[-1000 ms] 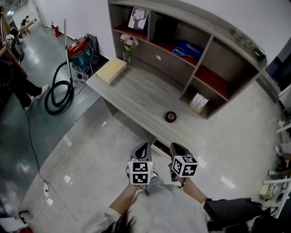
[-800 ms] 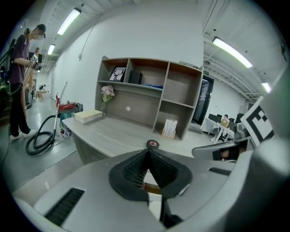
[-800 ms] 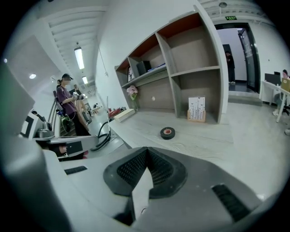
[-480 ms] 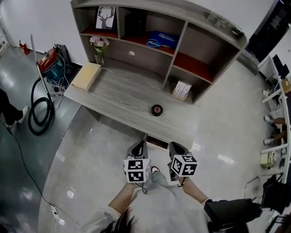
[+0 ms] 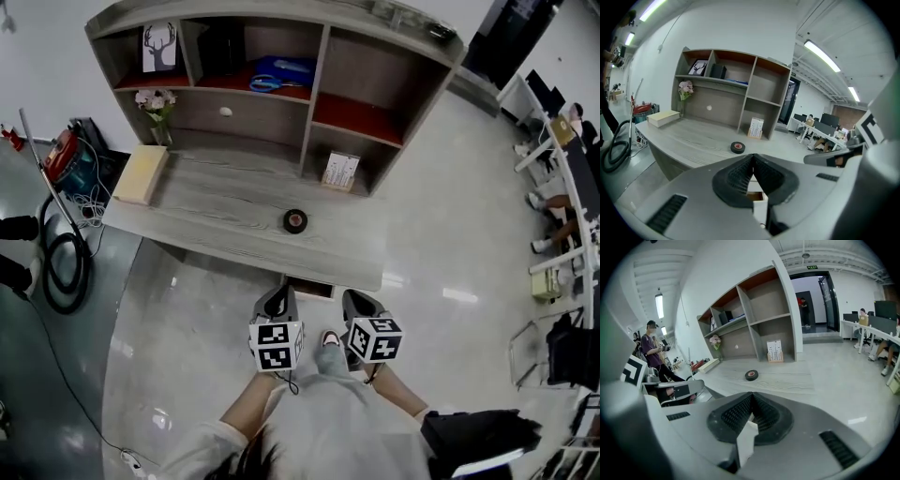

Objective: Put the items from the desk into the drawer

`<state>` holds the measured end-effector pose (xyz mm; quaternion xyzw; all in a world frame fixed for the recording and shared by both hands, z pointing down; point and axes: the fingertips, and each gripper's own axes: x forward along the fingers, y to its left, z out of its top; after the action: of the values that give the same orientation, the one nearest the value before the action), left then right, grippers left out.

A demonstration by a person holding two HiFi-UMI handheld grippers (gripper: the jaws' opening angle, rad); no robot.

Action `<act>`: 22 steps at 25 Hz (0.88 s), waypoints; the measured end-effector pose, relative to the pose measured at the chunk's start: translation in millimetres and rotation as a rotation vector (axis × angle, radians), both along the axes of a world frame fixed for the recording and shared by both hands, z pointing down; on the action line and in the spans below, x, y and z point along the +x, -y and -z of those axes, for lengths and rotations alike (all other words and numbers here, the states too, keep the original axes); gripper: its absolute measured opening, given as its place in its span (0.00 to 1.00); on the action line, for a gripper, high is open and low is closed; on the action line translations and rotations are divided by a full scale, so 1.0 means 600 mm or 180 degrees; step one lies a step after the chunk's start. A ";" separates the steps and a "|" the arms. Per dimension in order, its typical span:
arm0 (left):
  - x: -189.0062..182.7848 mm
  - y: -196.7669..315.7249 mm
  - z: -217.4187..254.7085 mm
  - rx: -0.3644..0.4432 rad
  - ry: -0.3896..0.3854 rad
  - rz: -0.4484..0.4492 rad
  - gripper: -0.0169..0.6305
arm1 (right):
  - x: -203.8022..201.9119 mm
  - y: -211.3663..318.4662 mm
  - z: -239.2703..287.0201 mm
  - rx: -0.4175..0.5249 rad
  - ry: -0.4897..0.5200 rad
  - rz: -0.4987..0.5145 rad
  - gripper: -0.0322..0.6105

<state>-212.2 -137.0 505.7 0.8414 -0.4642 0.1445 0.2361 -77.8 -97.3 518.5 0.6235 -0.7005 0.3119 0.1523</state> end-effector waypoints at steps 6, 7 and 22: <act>0.024 0.006 0.009 0.0052 -0.0058 -0.0051 0.06 | 0.016 0.005 0.001 0.0010 0.0027 -0.0023 0.05; 0.027 0.008 0.008 0.0053 -0.0057 -0.0048 0.09 | 0.018 0.006 0.002 0.0013 0.0029 -0.0014 0.05; 0.061 0.045 -0.016 -0.0008 -0.0091 0.0092 0.32 | 0.072 0.021 -0.008 -0.0010 0.0081 0.0001 0.05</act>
<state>-175.6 -164.1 515.4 0.8363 -0.4726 0.1296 0.2459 -34.5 -109.8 523.0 0.6191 -0.7020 0.3210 0.1445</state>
